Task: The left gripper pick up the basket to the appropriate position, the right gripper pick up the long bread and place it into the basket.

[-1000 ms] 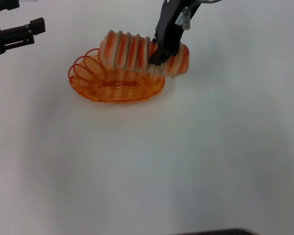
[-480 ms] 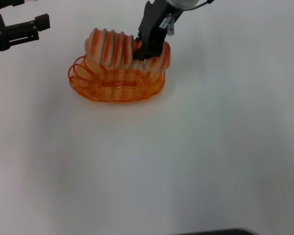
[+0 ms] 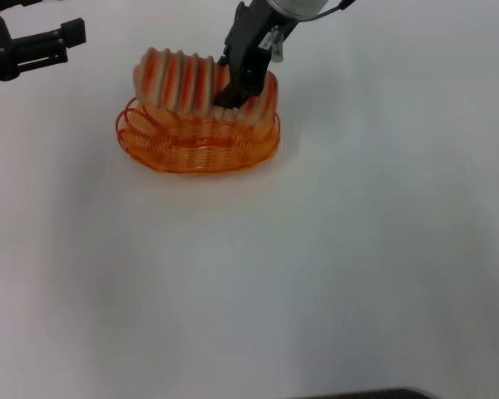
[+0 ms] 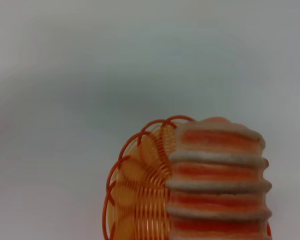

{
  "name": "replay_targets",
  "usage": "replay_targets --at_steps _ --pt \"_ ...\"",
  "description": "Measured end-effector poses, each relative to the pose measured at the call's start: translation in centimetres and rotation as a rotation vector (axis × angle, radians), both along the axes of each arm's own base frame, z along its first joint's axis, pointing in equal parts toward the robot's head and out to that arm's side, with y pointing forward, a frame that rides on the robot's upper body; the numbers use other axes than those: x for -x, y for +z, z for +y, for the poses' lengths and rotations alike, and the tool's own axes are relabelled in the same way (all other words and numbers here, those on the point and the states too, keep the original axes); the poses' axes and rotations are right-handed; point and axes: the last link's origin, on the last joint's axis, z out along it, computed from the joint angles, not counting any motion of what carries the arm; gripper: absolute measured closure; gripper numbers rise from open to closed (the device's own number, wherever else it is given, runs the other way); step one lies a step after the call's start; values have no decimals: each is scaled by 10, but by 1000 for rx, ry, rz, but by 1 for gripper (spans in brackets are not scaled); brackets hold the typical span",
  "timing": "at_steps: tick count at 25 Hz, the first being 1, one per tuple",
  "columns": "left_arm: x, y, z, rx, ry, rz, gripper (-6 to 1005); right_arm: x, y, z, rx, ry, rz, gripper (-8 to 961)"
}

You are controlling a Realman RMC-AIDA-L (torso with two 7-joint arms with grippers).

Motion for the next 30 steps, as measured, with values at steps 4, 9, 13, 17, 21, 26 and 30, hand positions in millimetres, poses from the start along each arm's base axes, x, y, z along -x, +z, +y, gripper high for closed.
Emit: replay_targets --at_steps 4,9,13,17,21,26,30 --pt "0 -1 0 3 -1 3 154 2 -2 1 -7 0 20 569" --pt "0 -1 0 4 0 3 154 2 -3 1 -6 -1 35 368" --pt "1 -1 0 3 0 4 154 1 -2 1 -10 -9 51 198" --pt "2 -1 0 5 3 3 155 2 8 2 -54 -18 155 68" --pt "5 -3 0 22 7 5 155 -5 35 4 -98 -71 366 69" --pt "18 -12 1 47 32 5 153 -43 74 -3 -104 -152 624 69" --pt "31 -30 -4 123 64 27 153 -90 94 -25 -127 -164 768 68"
